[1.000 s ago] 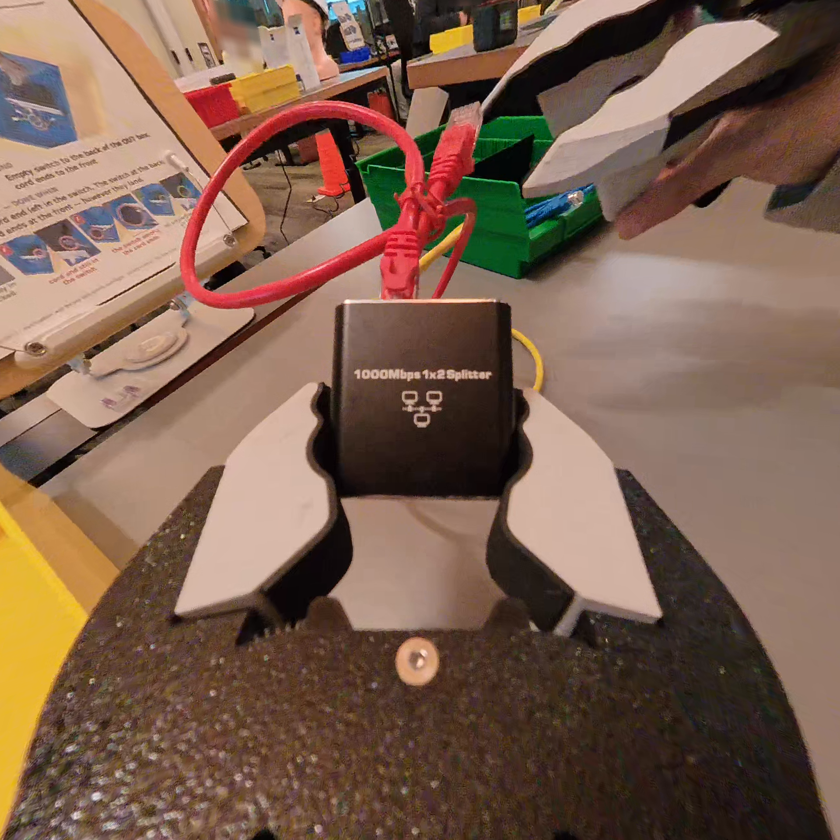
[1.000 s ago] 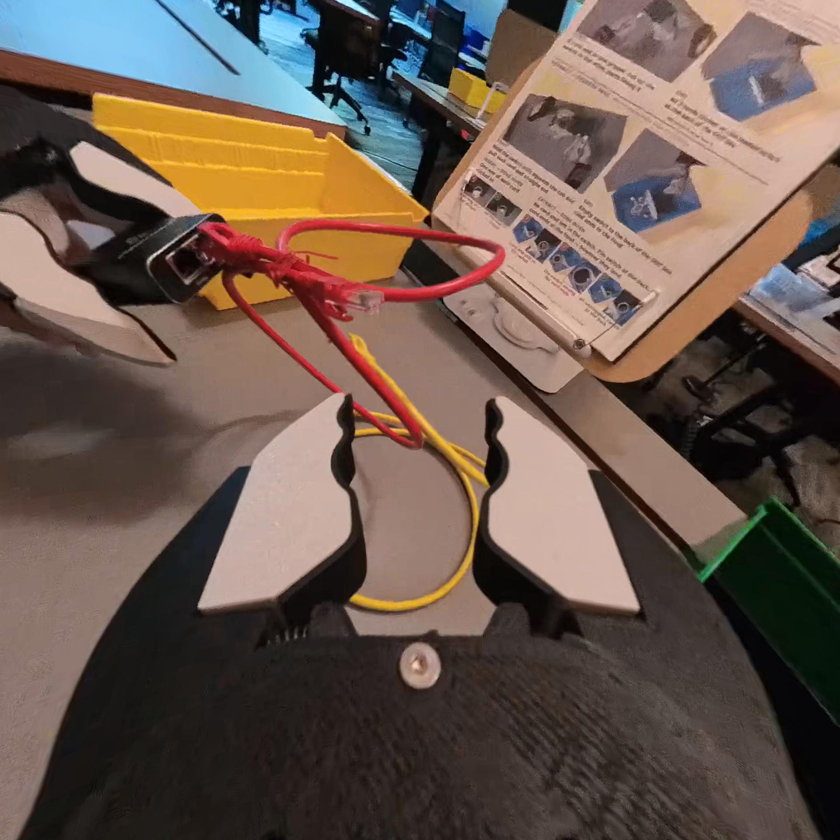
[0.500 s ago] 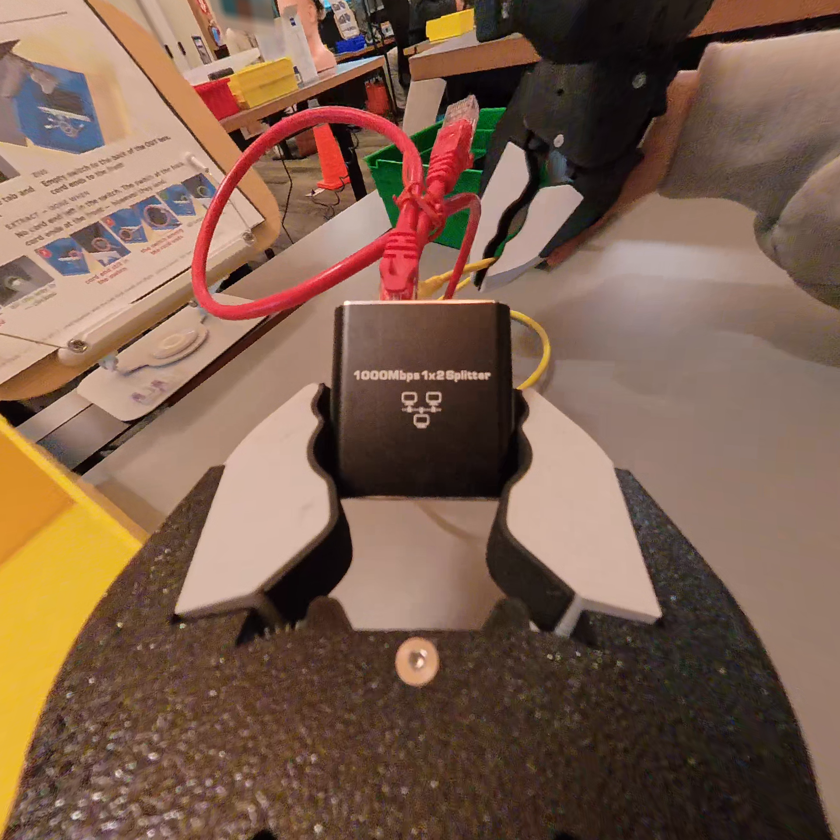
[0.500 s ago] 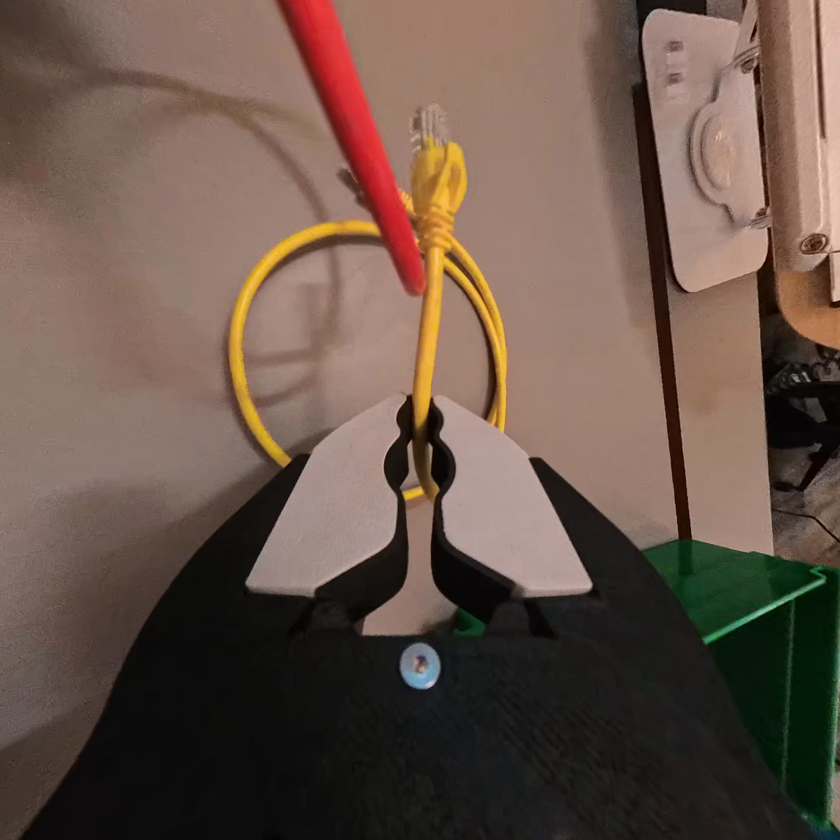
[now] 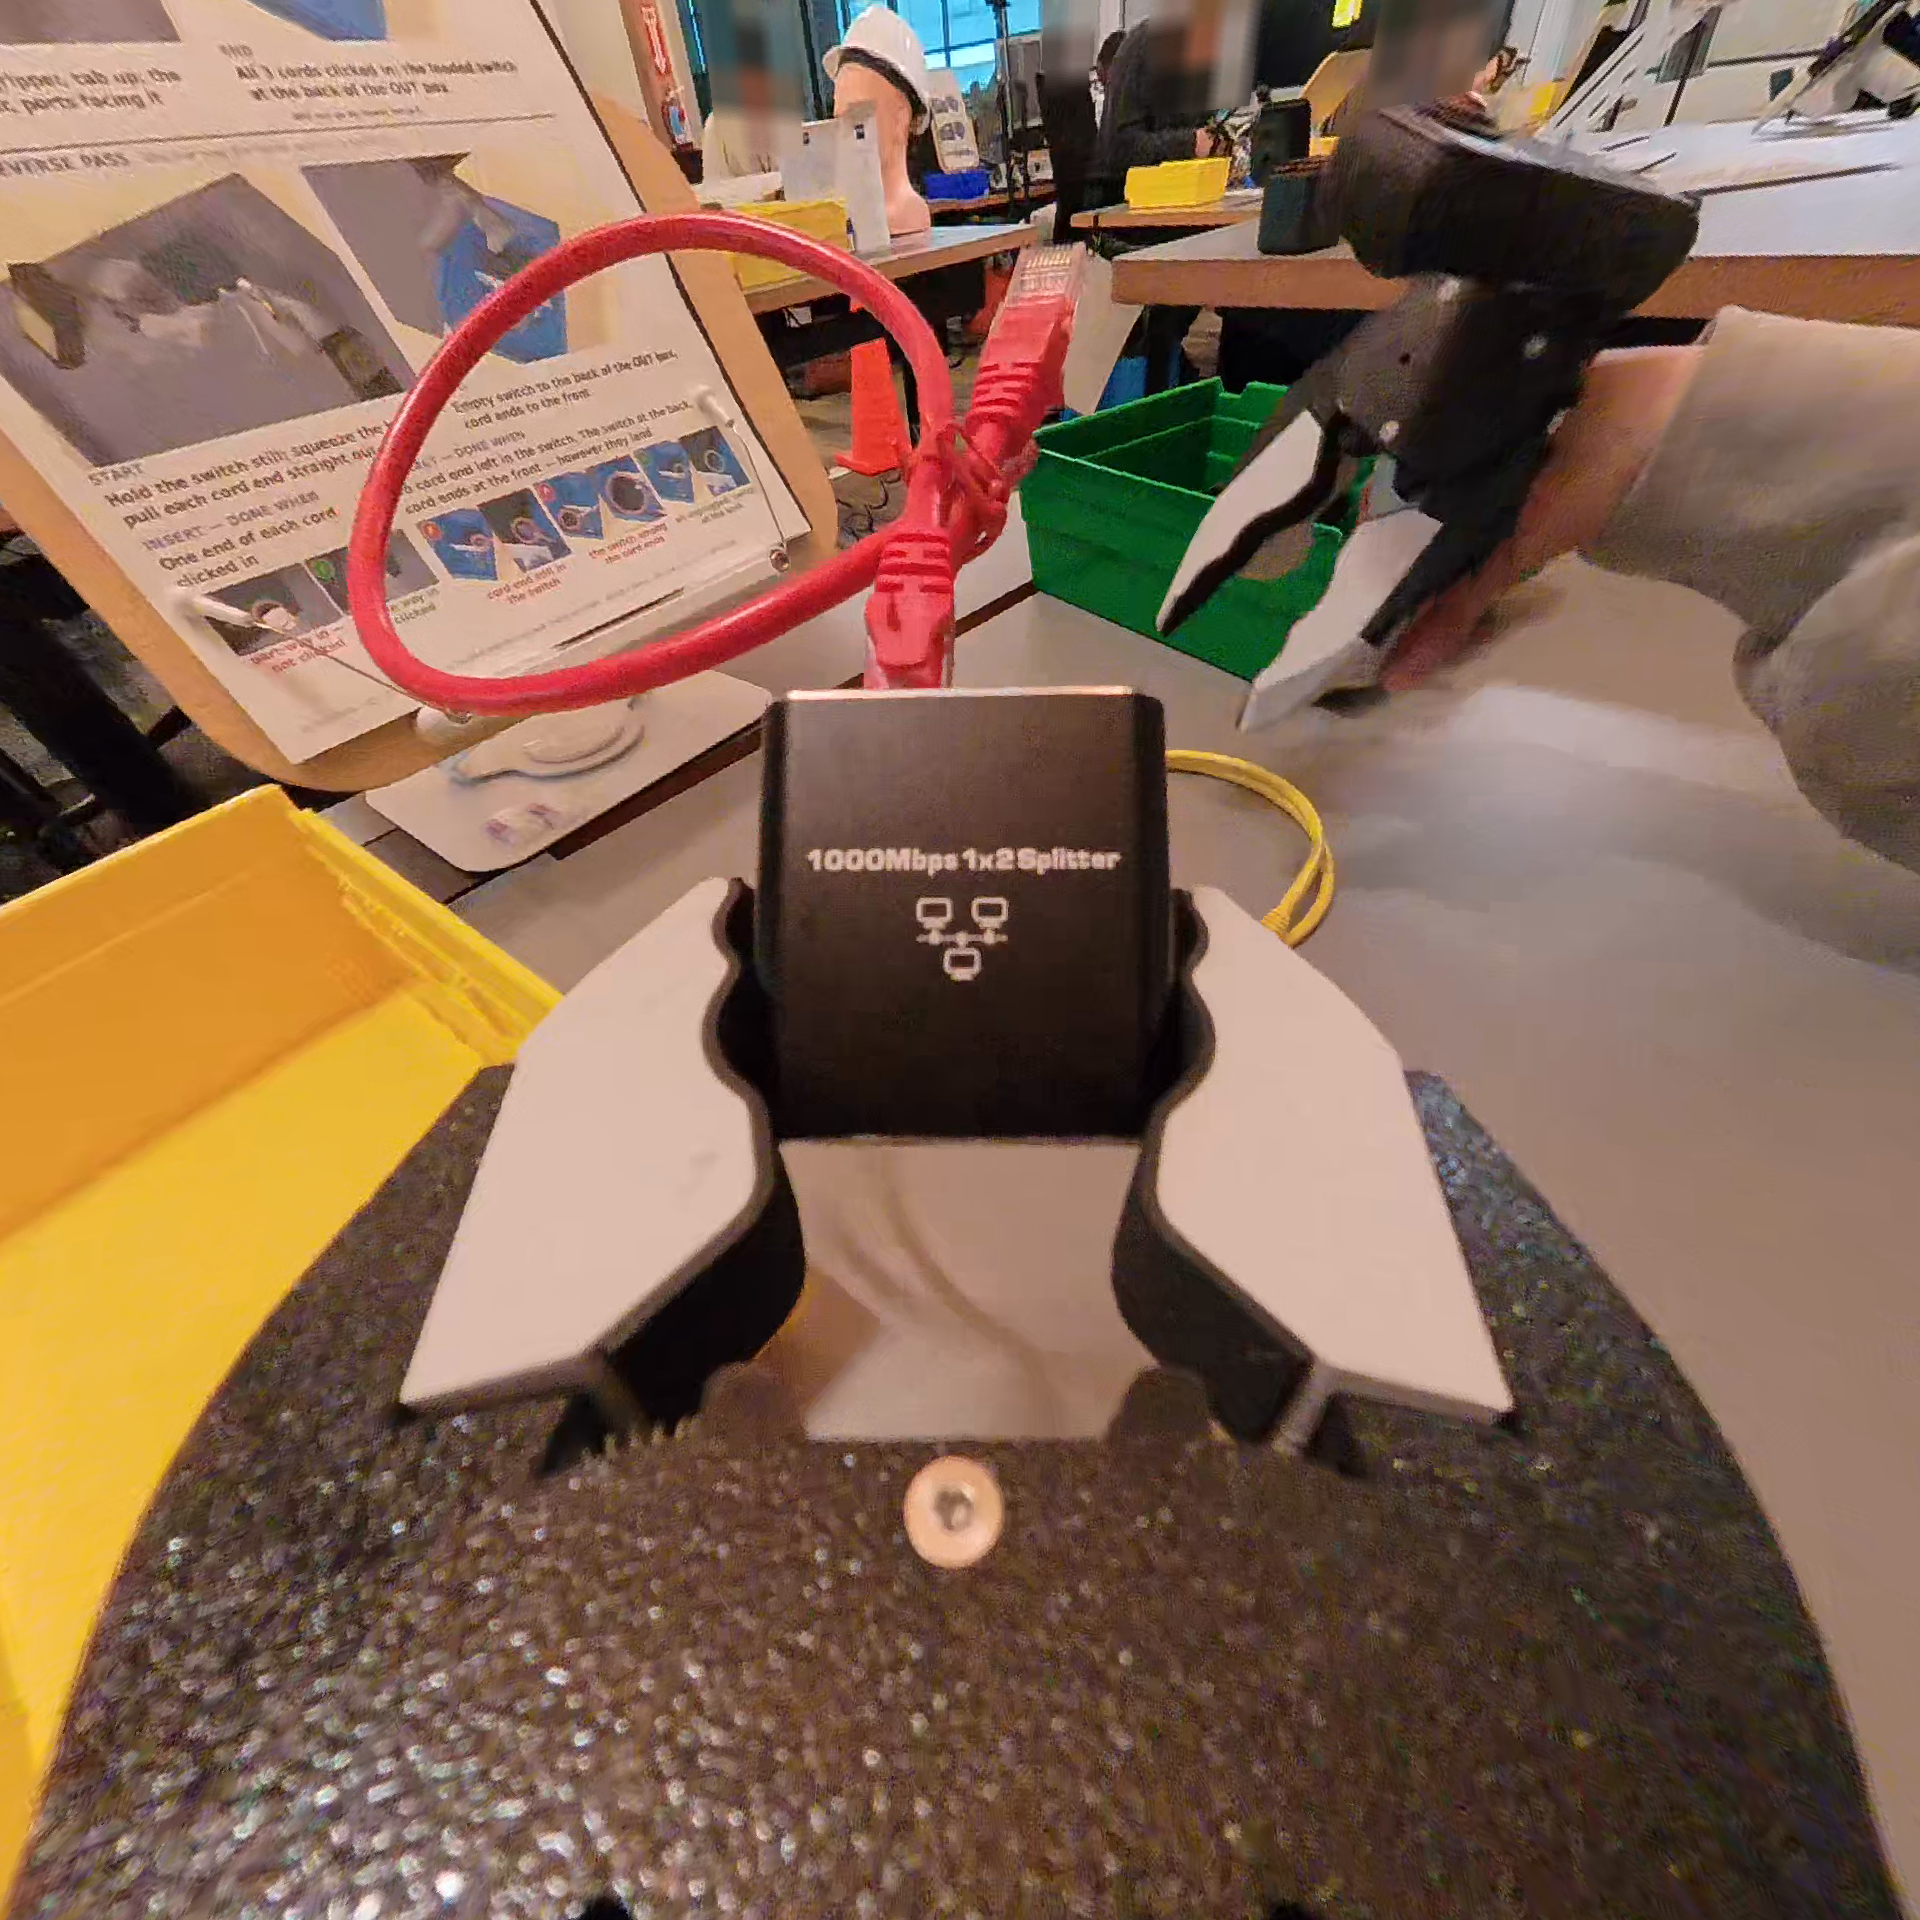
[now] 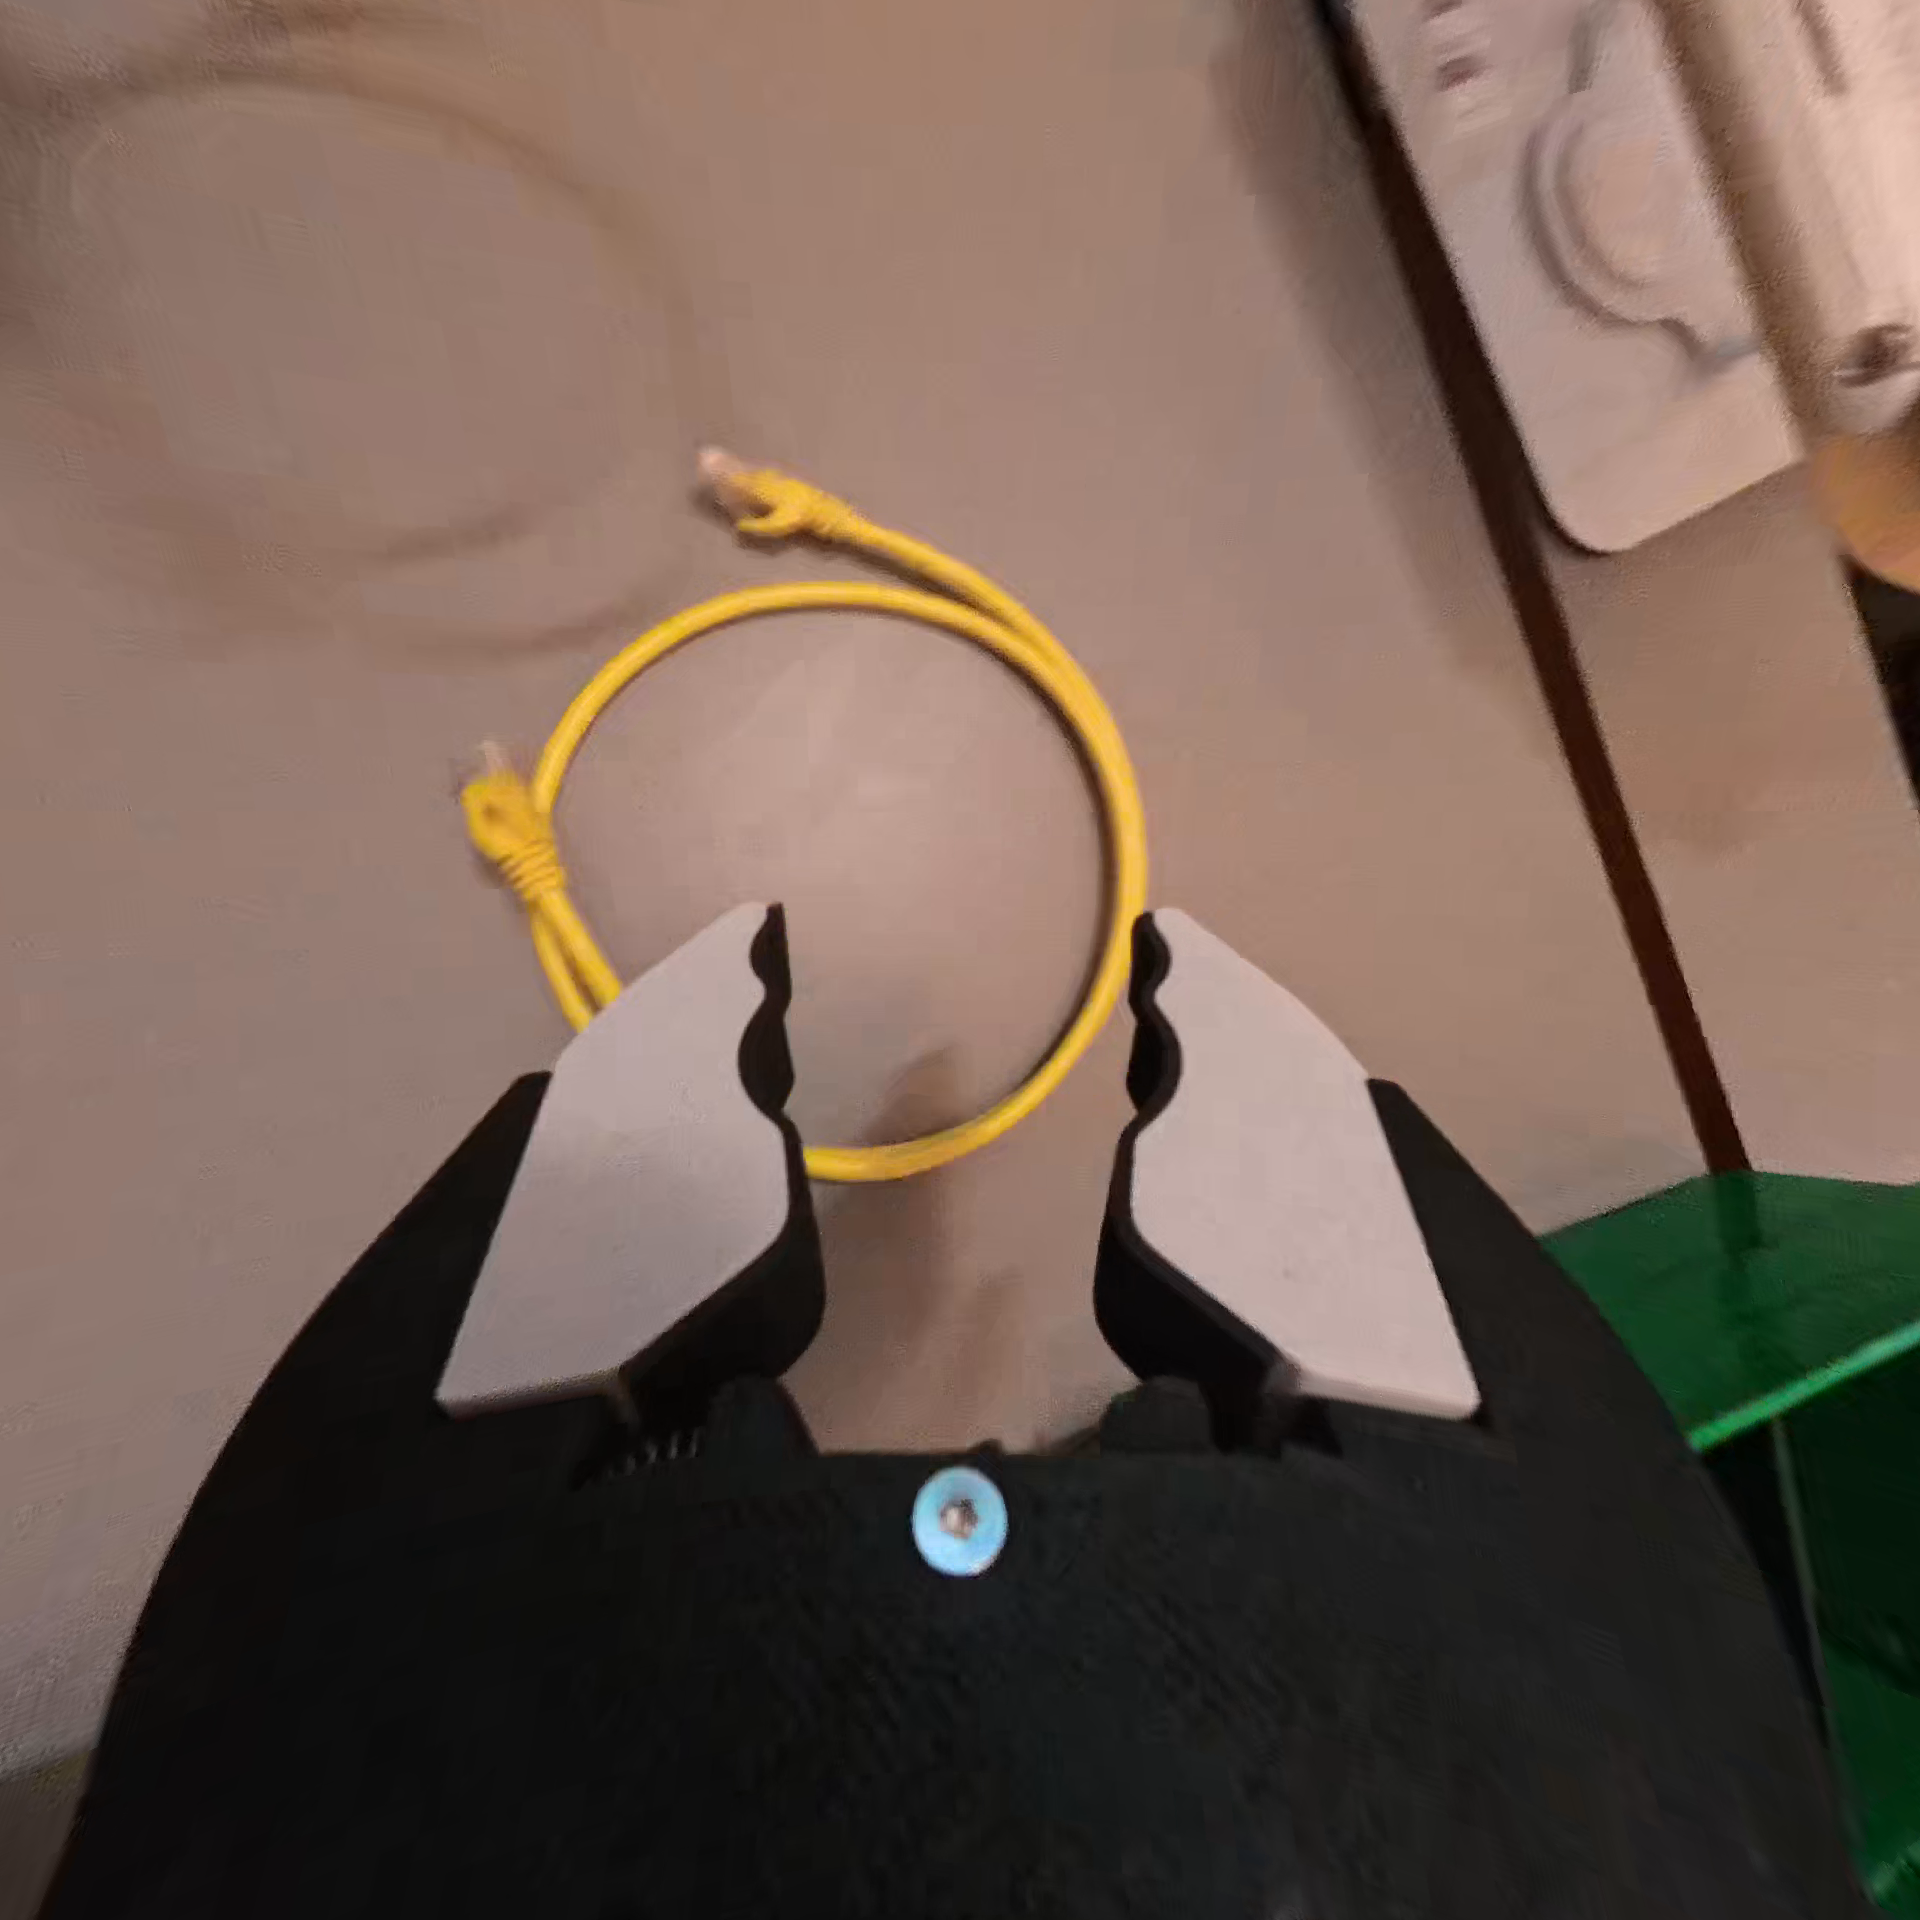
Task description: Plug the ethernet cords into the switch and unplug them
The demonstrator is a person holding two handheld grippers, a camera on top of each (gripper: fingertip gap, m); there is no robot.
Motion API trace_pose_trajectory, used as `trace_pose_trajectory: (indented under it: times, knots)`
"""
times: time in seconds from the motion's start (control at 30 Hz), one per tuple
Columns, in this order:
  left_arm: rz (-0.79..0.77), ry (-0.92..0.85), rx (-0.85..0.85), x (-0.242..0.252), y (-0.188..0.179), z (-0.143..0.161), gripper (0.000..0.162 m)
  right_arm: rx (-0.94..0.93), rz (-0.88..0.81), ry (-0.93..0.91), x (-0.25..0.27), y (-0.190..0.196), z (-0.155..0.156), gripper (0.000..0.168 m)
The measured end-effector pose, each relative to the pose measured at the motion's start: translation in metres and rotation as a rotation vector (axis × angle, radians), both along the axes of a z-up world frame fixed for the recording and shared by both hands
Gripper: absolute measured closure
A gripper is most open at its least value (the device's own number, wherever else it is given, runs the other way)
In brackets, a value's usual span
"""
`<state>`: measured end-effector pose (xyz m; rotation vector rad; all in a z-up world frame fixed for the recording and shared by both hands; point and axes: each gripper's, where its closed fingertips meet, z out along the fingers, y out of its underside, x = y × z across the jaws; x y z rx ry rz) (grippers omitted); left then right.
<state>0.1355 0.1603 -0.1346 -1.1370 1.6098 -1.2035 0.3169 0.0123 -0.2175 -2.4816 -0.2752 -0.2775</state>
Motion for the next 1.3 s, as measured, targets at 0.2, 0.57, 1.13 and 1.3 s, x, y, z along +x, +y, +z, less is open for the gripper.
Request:
trace_pose_trajectory:
  times: [0.2, 0.57, 1.13, 1.3]
  knots:
    - [-0.026, 0.03, -0.002, 0.007, -0.008, -0.01, 0.088, -0.126, -0.079, 0.136, 0.041, 0.032, -0.039, 0.102]
    - [-0.038, 0.03, -0.038, 0.008, 0.0, -0.016, 0.088, -0.39, 0.024, 0.163, 0.064, 0.033, -0.083, 0.135]
    - [-0.015, 0.029, -0.067, 0.006, 0.012, -0.019, 0.088, -0.159, 0.195, 0.033, 0.029, 0.009, 0.039, 0.162]
    - [-0.008, 0.022, -0.071, 0.006, 0.012, -0.017, 0.088, 0.033, 0.01, -0.181, 0.07, -0.062, 0.166, 0.162]
